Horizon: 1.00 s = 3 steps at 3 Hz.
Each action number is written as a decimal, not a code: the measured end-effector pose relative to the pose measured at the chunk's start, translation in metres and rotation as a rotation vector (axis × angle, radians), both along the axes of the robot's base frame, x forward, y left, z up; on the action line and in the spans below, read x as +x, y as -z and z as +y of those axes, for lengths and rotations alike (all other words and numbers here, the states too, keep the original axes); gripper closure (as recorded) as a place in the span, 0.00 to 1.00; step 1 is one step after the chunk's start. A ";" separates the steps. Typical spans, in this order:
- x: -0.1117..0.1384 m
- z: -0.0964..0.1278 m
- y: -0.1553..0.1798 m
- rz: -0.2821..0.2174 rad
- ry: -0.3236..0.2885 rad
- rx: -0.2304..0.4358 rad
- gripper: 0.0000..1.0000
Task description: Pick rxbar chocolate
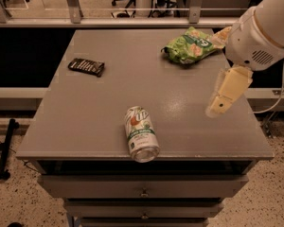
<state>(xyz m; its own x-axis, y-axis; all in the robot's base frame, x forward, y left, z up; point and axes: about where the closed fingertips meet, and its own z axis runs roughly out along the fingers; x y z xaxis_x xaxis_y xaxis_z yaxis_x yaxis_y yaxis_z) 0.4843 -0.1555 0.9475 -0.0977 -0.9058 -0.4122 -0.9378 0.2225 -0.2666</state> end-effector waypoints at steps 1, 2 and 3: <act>0.000 0.000 0.000 0.000 0.000 0.000 0.00; 0.006 0.003 0.003 -0.001 -0.018 0.012 0.00; 0.030 0.019 0.013 -0.013 -0.076 0.069 0.00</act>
Offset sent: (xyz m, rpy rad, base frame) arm 0.0143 0.0048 -0.0075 0.0293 -0.0009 0.0350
